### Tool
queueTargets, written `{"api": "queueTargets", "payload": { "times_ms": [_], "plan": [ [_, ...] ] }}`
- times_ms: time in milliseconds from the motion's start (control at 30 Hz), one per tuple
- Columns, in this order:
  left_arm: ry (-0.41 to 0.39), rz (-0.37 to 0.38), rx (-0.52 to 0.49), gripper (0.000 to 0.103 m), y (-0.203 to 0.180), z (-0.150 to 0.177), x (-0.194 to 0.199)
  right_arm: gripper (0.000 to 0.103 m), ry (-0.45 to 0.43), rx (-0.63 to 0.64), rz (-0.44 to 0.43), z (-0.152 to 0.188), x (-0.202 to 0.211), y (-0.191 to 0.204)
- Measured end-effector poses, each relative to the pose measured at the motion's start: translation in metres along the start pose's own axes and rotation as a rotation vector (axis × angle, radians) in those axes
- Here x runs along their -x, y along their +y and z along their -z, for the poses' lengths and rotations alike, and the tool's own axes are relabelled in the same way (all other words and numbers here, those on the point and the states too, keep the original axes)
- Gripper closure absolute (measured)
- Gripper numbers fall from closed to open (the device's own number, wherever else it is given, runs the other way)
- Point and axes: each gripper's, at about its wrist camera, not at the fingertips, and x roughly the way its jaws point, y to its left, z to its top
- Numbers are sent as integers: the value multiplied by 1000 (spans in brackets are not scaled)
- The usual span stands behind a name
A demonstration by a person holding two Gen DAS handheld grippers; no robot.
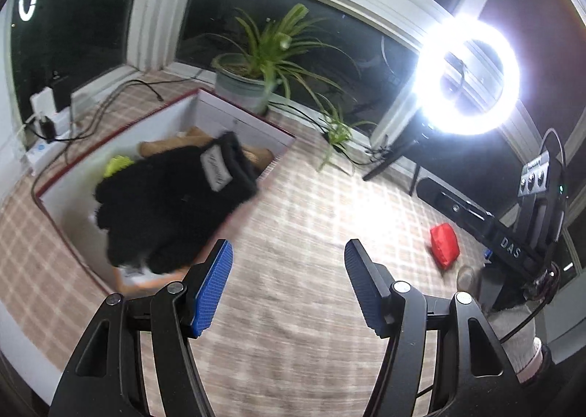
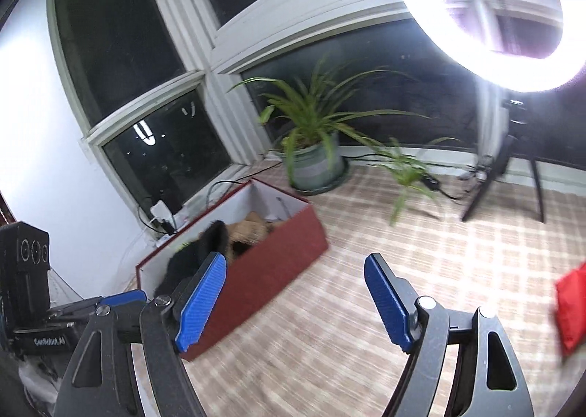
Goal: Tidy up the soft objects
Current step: 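Move both tools down to the red pouch on the rug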
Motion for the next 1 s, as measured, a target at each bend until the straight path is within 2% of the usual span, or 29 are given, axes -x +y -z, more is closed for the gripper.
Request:
{"api": "queueTargets", "payload": {
  "times_ms": [267,367,567,700,1000],
  "plan": [
    [49,65,-16,40,-47,15,-28,28,-23,-66,90,25,59,-60],
    [66,104,-19,40,-71,21,-39,28,-20,-123,123,32,82,-94],
    [101,132,-61,40,-119,32,-63,28,-42,-205,216,44,132,-167],
    [123,163,-81,32,-153,39,-83,28,-19,-226,266,48,153,-212],
    [202,217,-140,28,-224,50,-127,28,35,-271,281,49,176,-297]
  ]
}}
